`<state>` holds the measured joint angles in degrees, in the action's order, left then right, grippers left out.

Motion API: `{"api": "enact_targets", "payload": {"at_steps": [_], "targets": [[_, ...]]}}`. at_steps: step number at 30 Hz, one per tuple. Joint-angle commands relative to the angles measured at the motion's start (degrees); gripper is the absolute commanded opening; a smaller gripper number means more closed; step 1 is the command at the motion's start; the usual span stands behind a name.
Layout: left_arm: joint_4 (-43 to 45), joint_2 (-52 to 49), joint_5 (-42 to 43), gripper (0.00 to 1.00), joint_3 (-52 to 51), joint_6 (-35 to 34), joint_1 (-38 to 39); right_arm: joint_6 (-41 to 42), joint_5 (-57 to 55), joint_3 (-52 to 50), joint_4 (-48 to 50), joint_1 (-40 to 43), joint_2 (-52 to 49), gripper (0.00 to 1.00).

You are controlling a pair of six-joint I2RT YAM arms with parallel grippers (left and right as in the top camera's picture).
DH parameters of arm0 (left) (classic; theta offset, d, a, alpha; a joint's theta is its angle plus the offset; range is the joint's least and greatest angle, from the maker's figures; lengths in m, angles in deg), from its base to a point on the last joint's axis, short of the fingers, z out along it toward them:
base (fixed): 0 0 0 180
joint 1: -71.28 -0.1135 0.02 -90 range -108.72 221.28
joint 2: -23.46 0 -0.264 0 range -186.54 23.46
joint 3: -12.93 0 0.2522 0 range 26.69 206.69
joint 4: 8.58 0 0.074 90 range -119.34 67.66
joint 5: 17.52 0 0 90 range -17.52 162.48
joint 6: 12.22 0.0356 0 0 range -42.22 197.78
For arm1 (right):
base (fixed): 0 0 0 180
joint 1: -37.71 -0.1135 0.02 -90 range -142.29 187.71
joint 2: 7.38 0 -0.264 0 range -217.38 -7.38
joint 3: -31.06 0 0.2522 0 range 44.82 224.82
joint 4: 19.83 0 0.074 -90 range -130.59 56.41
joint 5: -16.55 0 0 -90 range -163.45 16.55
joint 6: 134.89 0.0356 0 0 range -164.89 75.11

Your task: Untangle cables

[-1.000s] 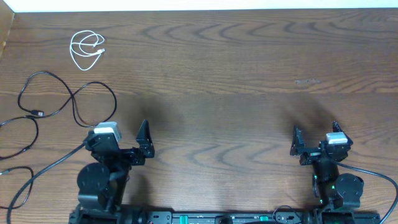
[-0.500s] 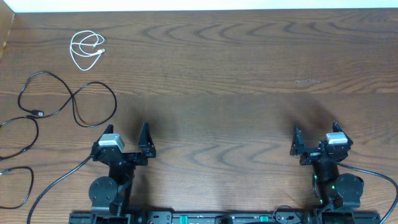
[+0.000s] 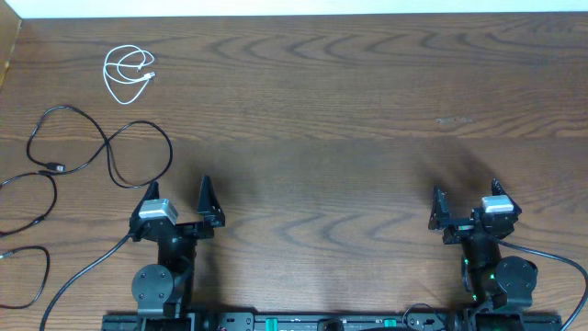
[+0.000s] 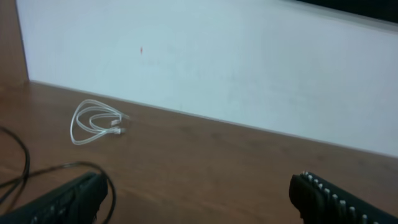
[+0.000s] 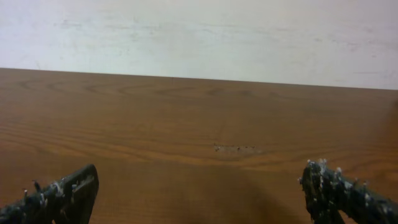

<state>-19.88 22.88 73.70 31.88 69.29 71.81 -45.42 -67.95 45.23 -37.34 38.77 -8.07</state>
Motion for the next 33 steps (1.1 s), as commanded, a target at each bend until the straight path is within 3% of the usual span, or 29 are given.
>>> {"api": "enact_targets", "payload": {"at_steps": [1,8,19,28,33], "targets": [[3.69,0.5,-0.83,0.98,-2.93,1.16,-0.37,-0.37,-0.61,-0.04,-0.31,0.46,0.31,0.99],[7.23,0.52,-1.11,0.98,-4.96,1.16,-0.37,-0.39,-0.61,-0.04,-0.31,0.46,0.31,0.99],[-6.58,0.52,-1.9,0.98,-4.96,1.25,-0.37,-0.37,-0.61,-0.04,-0.31,0.46,0.31,0.99],[-6.71,0.5,-1.25,0.98,-4.96,8.98,-0.35,-0.37,-0.61,-0.04,-0.31,0.46,0.31,0.99],[-6.69,0.5,-0.66,0.98,-4.96,9.66,-0.35,-0.39,-0.61,-0.04,-0.31,0.46,0.31,0.99]]}}
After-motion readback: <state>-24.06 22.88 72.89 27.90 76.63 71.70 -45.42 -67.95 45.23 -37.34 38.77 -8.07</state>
